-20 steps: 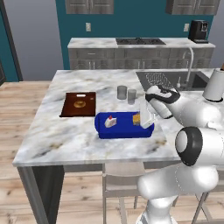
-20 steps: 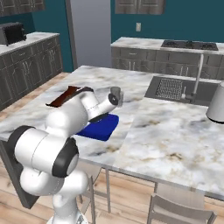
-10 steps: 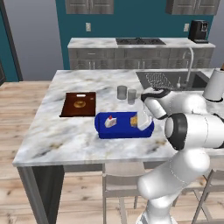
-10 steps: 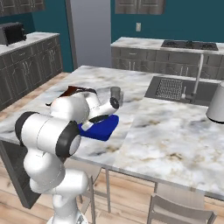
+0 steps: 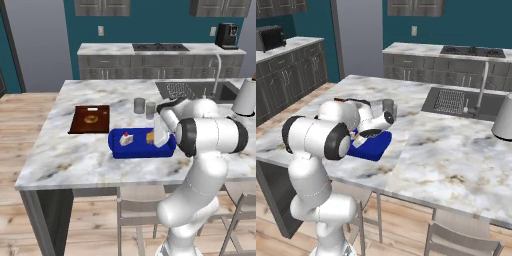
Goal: Take the cakes from the fridge and place them on the empty tray on the dining counter.
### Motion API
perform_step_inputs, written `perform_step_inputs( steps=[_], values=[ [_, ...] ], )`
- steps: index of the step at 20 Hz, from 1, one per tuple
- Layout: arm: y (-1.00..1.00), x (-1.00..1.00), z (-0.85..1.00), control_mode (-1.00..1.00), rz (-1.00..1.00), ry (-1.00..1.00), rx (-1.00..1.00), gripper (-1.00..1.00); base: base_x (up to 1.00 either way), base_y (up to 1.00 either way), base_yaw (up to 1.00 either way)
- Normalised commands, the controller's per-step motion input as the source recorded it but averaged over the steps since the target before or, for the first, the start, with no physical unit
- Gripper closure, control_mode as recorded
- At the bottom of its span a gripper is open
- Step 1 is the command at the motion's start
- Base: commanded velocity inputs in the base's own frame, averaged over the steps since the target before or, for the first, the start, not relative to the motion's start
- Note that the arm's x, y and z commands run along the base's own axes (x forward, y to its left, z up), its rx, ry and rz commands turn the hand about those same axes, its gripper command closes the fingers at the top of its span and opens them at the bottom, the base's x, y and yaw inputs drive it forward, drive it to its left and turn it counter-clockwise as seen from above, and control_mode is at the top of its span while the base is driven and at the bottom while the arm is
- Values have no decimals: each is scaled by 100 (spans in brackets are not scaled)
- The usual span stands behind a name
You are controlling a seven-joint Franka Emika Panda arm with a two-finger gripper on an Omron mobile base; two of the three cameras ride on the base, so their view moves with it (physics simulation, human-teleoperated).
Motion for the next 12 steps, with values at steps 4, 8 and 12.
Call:
perform_step_inputs(
  steps=[4, 8, 12],
  values=[
    [-5, 34, -31, -100, 0, 0, 0, 100, 0, 0, 0],
    [-3, 32, -29, -100, 0, 0, 0, 100, 0, 0, 0],
    [-3, 30, -28, -100, 0, 0, 0, 100, 0, 0, 0]
  ],
)
